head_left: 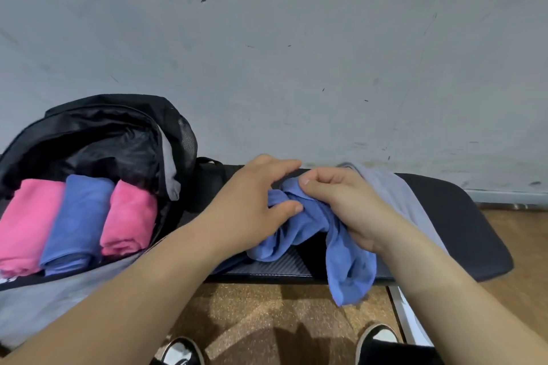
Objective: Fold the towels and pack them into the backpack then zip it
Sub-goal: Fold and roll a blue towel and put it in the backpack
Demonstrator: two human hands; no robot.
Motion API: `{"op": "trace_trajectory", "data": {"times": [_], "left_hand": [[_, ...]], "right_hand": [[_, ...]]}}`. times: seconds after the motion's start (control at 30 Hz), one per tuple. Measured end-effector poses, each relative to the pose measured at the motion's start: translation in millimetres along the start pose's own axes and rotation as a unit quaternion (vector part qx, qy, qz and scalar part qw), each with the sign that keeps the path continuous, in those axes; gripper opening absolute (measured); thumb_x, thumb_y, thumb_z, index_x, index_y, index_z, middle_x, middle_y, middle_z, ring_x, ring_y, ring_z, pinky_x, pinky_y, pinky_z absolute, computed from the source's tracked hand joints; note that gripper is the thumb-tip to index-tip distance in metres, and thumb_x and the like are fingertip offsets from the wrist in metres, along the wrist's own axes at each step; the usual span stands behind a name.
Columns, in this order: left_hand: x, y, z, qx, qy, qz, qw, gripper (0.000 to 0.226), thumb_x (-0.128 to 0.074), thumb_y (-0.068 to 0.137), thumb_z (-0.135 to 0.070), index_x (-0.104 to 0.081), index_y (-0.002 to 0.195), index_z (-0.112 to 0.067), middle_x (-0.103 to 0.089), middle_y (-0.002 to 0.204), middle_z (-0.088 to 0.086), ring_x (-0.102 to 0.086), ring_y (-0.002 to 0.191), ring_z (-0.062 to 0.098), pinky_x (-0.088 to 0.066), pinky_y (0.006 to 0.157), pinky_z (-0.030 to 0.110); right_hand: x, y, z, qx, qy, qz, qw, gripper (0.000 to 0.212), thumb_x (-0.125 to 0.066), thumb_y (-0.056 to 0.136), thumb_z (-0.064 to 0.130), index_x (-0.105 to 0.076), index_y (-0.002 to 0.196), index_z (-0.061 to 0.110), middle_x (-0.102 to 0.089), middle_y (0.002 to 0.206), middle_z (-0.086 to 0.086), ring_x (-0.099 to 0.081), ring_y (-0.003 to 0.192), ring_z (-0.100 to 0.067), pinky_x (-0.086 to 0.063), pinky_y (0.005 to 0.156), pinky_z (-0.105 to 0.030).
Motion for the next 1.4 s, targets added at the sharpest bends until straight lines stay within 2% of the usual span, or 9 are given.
{"op": "trace_trajectory", "data": {"times": [0.2, 0.33, 0.5, 0.67, 0.93, 1.07, 1.17, 1.3, 1.4], "left_hand": [[8.0, 9.2, 12.5, 0.075, -0.075, -0.032, 0.994, 0.012, -0.079, 0.091, -0.025, -0.082, 0.1, -0.032, -0.079, 0.092, -0.018, -0.07, 0.09, -0.009, -0.054, 0.083, 0.014], [15.7, 8.5, 23.4, 0.124, -0.151, -0.07, 0.978, 0.006, -0.078, 0.092, -0.024, -0.082, 0.088, -0.026, -0.08, 0.085, -0.012, -0.074, 0.081, -0.001, -0.057, 0.075, 0.015], [20.3, 5.1, 24.1, 0.152, -0.199, -0.078, 0.965, 0.01, -0.077, 0.093, -0.022, -0.083, 0.085, -0.023, -0.081, 0.085, -0.007, -0.077, 0.085, 0.007, -0.06, 0.079, 0.021], [41.7, 2.2, 29.1, 0.145, -0.126, -0.155, 0.969, 0.015, -0.073, 0.096, -0.024, -0.08, 0.083, -0.028, -0.078, 0.083, -0.02, -0.071, 0.083, -0.006, -0.052, 0.076, 0.009], [67.9, -0.3, 45.0, 0.13, -0.068, -0.231, 0.962, 0.01, -0.072, 0.097, -0.025, -0.081, 0.092, -0.023, -0.076, 0.09, -0.018, -0.069, 0.091, -0.004, -0.049, 0.078, 0.006], [75.1, 2.7, 62.0, 0.181, -0.071, -0.245, 0.95, 0.009, -0.078, 0.093, -0.026, -0.075, 0.102, -0.028, -0.071, 0.1, -0.02, -0.068, 0.101, 0.004, -0.052, 0.091, 0.022], [59.9, 1.0, 73.5, 0.27, -0.135, -0.17, 0.938, 0.045, -0.088, 0.083, -0.021, -0.067, 0.122, -0.021, -0.066, 0.114, -0.008, -0.065, 0.105, 0.009, -0.051, 0.086, 0.022], [48.4, 0.4, 65.6, 0.28, -0.236, -0.165, 0.916, 0.01, -0.085, 0.086, -0.016, -0.08, 0.095, -0.016, -0.08, 0.09, 0.004, -0.078, 0.09, 0.023, -0.062, 0.074, 0.033], [41.7, 1.3, 43.9, 0.229, -0.276, -0.173, 0.917, 0.004, -0.08, 0.091, -0.018, -0.082, 0.09, -0.015, -0.081, 0.085, 0.007, -0.076, 0.078, 0.015, -0.061, 0.068, 0.028]], "right_hand": [[12.1, -1.2, 12.2, 0.11, -0.097, -0.115, 0.982, 0.024, -0.085, 0.082, 0.036, -0.07, 0.096, 0.022, -0.071, 0.081, -0.001, -0.059, 0.073, -0.02, -0.053, 0.074, -0.041], [7.9, -5.5, 18.8, 0.16, -0.208, -0.056, 0.963, 0.017, -0.09, 0.08, 0.027, -0.075, 0.088, 0.026, -0.075, 0.082, 0.002, -0.061, 0.069, -0.006, -0.048, 0.064, -0.018], [16.4, -4.8, 13.0, 0.126, -0.231, -0.057, 0.963, 0.012, -0.079, 0.087, 0.011, -0.077, 0.088, 0.023, -0.077, 0.082, 0.005, -0.069, 0.073, -0.006, -0.057, 0.071, -0.025], [24.8, -6.5, 17.6, 0.125, -0.512, -0.169, 0.833, 0.021, -0.055, 0.082, 0.009, -0.065, 0.09, 0.026, -0.067, 0.088, 0.01, -0.063, 0.088, -0.02, -0.054, 0.073, -0.039], [61.5, 4.7, -0.5, 0.047, -0.318, -0.177, 0.93, 0.017, -0.066, 0.096, 0.018, -0.074, 0.081, 0.019, -0.07, 0.067, 0.001, -0.055, 0.053, -0.002, -0.043, 0.053, -0.012], [77.4, 10.6, -26.5, -0.038, -0.303, -0.18, 0.935, 0.019, -0.062, 0.099, 0.017, -0.068, 0.082, 0.012, -0.059, 0.062, 0.0, -0.052, 0.061, -0.014, -0.041, 0.057, -0.025], [85.8, 11.5, -31.3, -0.042, -0.24, -0.226, 0.943, 0.017, -0.059, 0.1, 0.022, -0.068, 0.089, 0.012, -0.064, 0.072, -0.008, -0.054, 0.071, -0.023, -0.043, 0.065, -0.033], [71.7, 5.0, -13.4, 0.01, -0.142, -0.253, 0.957, 0.012, -0.065, 0.098, 0.03, -0.072, 0.093, 0.02, -0.076, 0.09, -0.009, -0.07, 0.086, -0.029, -0.058, 0.079, -0.045], [44.2, -6.3, 5.8, 0.068, -0.069, -0.238, 0.966, 0.008, -0.073, 0.095, 0.022, -0.07, 0.102, 0.024, -0.064, 0.07, -0.003, -0.061, 0.067, -0.022, -0.052, 0.064, -0.034]]}}
Point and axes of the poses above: each hand's wrist, its own y-axis towards the middle knuckle, its own x-axis out of the back of the hand, z = x × y, the point moved 6 cm from there along y, towards the middle knuckle
